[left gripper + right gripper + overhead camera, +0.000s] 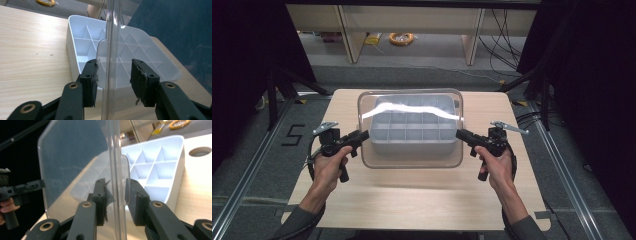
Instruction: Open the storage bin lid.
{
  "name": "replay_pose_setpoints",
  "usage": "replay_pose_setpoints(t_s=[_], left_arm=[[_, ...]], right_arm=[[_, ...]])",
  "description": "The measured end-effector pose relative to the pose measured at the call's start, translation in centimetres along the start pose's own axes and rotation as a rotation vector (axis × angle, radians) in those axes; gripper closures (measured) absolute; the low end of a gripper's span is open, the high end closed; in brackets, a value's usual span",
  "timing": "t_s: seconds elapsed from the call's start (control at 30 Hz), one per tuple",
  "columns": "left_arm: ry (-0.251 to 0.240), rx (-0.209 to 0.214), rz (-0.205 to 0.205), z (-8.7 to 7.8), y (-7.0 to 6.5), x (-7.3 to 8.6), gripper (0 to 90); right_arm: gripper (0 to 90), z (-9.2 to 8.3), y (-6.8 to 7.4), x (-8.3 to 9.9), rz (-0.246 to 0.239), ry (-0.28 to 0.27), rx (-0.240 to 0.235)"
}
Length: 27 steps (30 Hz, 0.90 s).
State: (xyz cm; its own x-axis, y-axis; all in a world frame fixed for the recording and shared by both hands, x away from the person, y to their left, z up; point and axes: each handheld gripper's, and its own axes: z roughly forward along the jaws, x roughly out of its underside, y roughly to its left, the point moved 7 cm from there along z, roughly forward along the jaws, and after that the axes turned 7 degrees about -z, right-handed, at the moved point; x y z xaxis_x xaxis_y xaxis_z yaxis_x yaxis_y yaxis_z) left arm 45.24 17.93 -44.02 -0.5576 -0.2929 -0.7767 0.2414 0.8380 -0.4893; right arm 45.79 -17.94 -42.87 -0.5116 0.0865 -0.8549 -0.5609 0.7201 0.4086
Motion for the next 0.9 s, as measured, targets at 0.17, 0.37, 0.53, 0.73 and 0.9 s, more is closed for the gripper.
replay_pose_setpoints(t_s=[0.17, 0.37, 0.53, 0.73, 0.9], left_arm=[[0.015, 0.001, 0.011, -0.6, -0.1, 0.9, 55.5], [0.021, 0.02, 0.019, -1.8, -0.5, 1.9, 55.7], [0.034, 0.016, 0.025, -2.6, -0.6, 3.4, 55.7], [0.061, 0.01, 0.03, -2.9, -0.1, 4.9, 55.8], [0.083, 0.012, 0.039, -3.3, 0.2, 6.1, 55.6]], right_arm=[[70.8, -0.5, 0.2, 1.3, -0.021, 0.015, 0.007], [70.9, -1.4, 0.5, 2.5, -0.037, 0.027, 0.005], [70.5, -2.2, 1.1, 3.4, -0.013, 0.041, 0.004], [70.5, -2.5, 1.4, 4.9, -0.023, 0.045, 0.001], [70.5, -2.9, 1.7, 6.1, 0.003, 0.053, -0.005]])
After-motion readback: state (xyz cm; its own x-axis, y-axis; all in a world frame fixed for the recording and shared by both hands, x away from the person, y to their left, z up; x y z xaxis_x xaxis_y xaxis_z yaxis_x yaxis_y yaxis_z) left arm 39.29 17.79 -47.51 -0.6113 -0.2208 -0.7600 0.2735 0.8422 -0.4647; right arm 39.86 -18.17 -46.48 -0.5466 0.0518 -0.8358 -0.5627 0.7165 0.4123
